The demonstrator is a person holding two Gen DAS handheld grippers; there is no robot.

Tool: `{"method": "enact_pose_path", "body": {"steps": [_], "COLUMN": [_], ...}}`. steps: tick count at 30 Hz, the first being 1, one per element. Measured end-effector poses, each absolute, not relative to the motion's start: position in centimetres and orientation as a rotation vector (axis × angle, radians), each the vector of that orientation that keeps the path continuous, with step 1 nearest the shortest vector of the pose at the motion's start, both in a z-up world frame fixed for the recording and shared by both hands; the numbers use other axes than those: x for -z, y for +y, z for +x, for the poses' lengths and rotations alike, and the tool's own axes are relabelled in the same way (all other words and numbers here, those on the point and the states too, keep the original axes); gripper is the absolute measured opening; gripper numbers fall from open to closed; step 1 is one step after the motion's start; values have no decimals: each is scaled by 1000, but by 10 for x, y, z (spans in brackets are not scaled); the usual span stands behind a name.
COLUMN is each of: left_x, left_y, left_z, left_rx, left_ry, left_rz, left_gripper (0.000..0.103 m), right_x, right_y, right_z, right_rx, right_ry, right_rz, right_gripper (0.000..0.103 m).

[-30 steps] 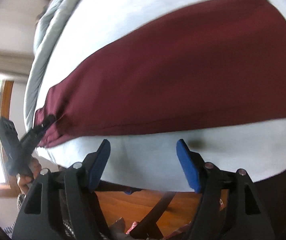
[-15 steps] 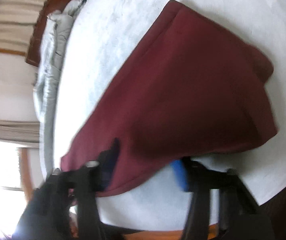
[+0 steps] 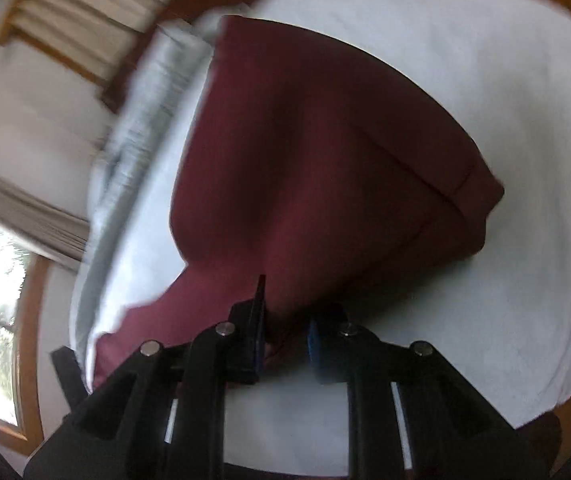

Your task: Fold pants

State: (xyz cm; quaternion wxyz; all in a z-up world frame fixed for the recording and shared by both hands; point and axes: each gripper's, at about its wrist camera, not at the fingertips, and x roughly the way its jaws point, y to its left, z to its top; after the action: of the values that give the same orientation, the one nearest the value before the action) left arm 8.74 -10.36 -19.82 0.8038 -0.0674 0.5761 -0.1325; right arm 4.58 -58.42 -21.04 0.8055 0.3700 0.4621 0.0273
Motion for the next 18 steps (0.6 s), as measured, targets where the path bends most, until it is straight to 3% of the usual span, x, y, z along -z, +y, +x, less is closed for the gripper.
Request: {"method": "enact_pose_path", "body": {"steps": [5,6,7,8,11,15,17,18], "left_x": [201,198,196,194,188,187,188,188], "left_y": [-119,-116,-116,-115,-119,-99,-107,-105], "left_z": [91,91,91,91,91,80,83,81], "left_rx": [300,305,313,316,315,320,315,313], "left_ry": [1223,1219,1216,1212,1192,1186,1192,1197], "left_rz": [-95,-100,-113,-123,-120,-121,-119,-120], "left_gripper": [70,70,70,70,71,71,71,72], "right_x": [241,237,233,229,223,227,225,227], "right_y": [-591,-595,-596,-600,-625,-657,-654,-654], "right_z": [44,42,39,33,14,-10,-2,-1], "right_rx": [-27,-23,5,33,62,41,33,38], "right_ry": [1069,1075,1082,1079,1045,945,944,969], "right_rz": [826,817,783,748,791,927,930,925], "right_gripper": [27,44,56,57,57,41,40,46]}}
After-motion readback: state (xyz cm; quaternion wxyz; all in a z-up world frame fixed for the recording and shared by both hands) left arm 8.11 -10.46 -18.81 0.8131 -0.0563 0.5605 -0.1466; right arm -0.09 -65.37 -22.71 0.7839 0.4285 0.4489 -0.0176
